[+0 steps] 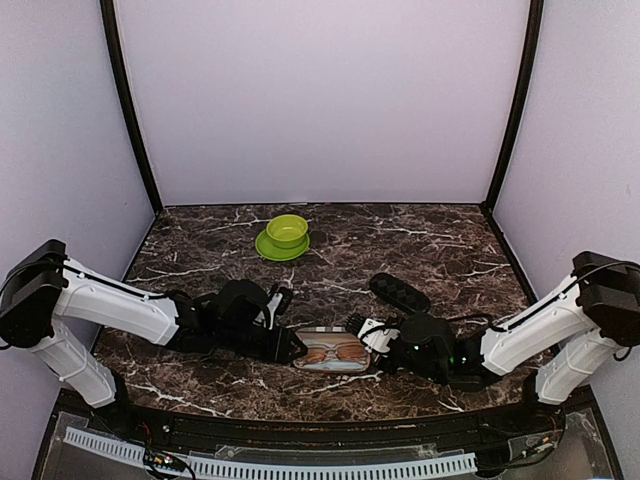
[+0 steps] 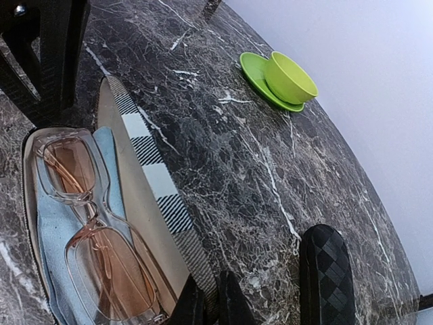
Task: Organize the sunglasses
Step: Adjust the sunglasses in the sunglasses case.
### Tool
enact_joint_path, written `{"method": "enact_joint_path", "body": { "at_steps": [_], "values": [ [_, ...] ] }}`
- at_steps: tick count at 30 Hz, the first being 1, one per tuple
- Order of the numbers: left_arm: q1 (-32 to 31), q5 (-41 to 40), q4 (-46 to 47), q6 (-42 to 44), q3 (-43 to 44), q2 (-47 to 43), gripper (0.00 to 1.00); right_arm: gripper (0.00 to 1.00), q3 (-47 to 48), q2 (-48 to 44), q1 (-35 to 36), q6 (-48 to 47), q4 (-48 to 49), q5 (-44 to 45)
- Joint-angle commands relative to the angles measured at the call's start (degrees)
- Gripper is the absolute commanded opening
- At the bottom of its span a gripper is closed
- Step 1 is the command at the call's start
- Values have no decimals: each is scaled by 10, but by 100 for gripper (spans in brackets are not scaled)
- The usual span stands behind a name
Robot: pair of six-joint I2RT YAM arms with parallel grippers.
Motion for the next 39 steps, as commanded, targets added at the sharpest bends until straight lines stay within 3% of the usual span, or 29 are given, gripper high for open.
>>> {"method": "enact_joint_path", "body": {
  "at_steps": [1,7,18,24,29,39],
  "values": [
    [-1,-15,-20,54,19,-2,39,6,12,7,6,-1,24,1],
    [-38,-22,10,194,33,-2,44,5,12,4,7,4,23,-2],
    [-43,100,199,404,4,44,52,2,8,3,3,14,28,-17],
    [-42,137,148,483,62,83,60,1,7,2,1,18,29,-22],
    [-43,133,122,538,72,90,74,0,6,1,0,19,28,-23],
    [-43,149,66,638,92,103,79,0,9,3,0,23,27,-22]
  ]
}}
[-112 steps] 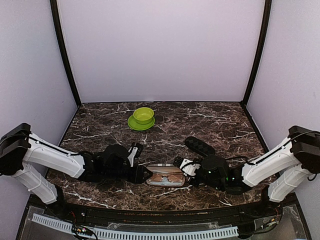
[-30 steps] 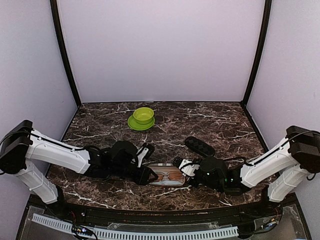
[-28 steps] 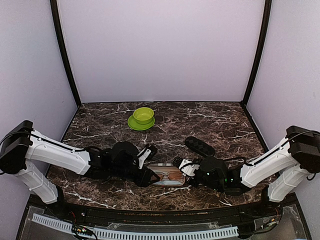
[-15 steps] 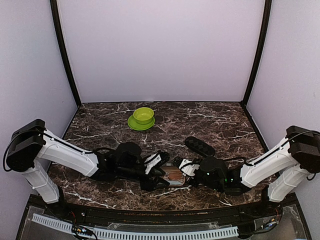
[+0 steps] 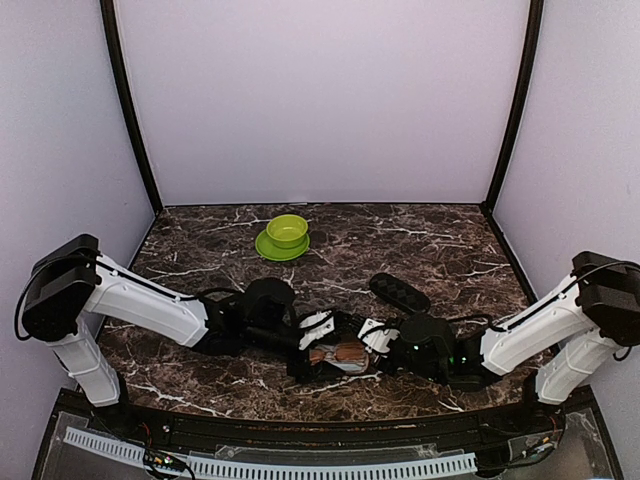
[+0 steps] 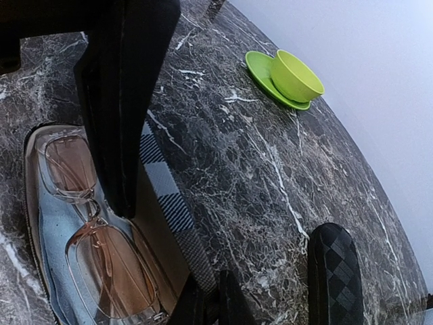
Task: Organize the sunglasses
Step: Adjust the sunglasses in the sunglasses case.
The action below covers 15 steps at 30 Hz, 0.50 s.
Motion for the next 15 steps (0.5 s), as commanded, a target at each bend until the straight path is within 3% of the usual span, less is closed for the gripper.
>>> {"method": "enact_joint_path", "body": {
  "at_steps": [1,15],
  "values": [
    [-3,29,-60,73,19,9,79,0,9,2,0,9,28,-7],
    [-21,-56,-117,160,39,47,79,0,5,-5,-17,27,31,-35]
  ]
}}
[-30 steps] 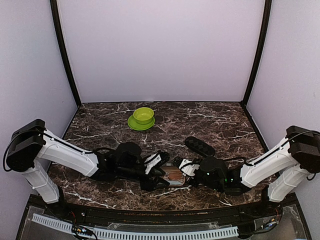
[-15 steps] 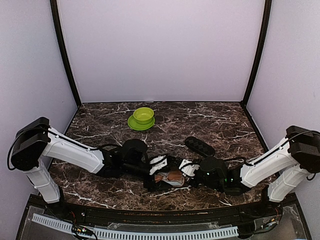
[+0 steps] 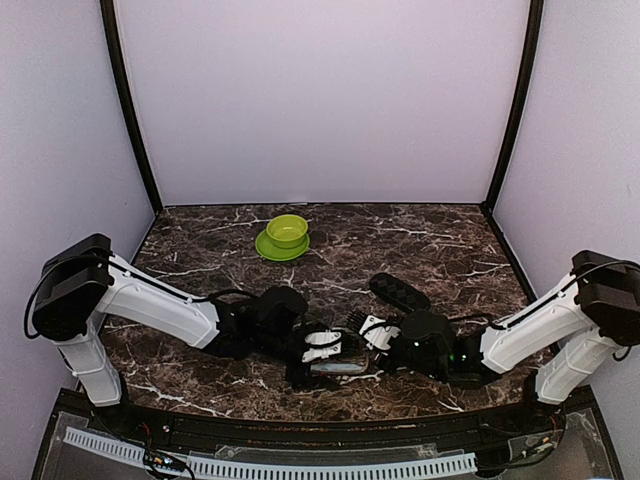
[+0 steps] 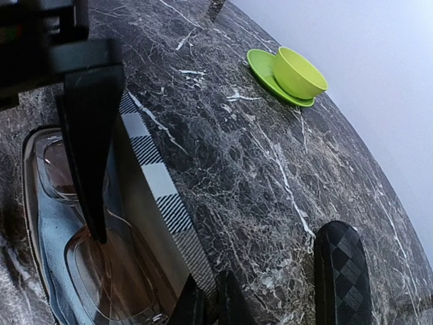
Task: Organize the sunglasses
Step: Adjust the sunglasses in the sunglasses case.
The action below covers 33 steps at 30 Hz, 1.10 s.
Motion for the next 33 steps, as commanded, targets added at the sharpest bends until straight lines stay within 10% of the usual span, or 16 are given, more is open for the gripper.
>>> {"method": "enact_joint_path", "body": {
  "at_steps": [1,33],
  "values": [
    [-11,-44,-43,40,9,20,79,0,5,-7,-3,11,32,-17],
    [-20,-95,140,46,-55,18,78,0,4,-3,-4,16,30,-23]
  ]
}}
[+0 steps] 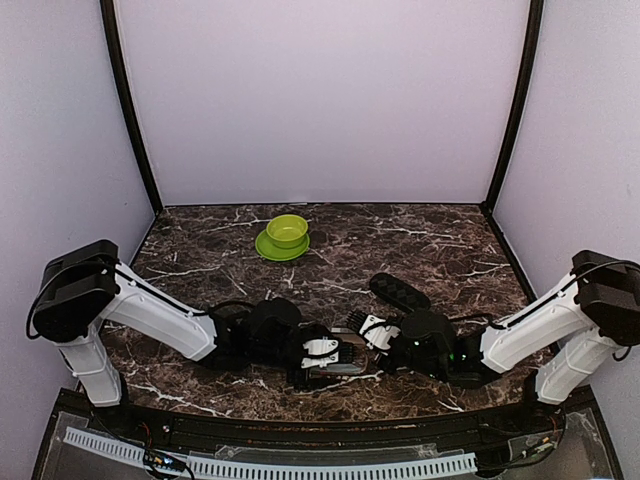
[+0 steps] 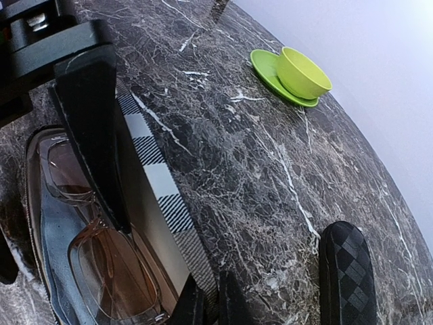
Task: Organize the sunglasses
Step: Adjust the sunglasses in the sunglasses case.
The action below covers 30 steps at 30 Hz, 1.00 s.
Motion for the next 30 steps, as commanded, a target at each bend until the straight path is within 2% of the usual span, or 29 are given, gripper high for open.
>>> {"method": "enact_joint_path", "body": {
  "at_steps": [1,12,25,30],
  "values": [
    [-1,-6,24,-4,-2,10,78,0,4,-4,-1,8,29,-6],
    [-1,-27,10,-9,17,38,78,0,6,-2,-1,9,28,-8],
    [-2,-41,53,4,8,37,79,0,9,4,-1,9,28,-10],
    [-2,-42,34,11,16,49,78,0,9,5,-1,8,27,-10]
  ]
}}
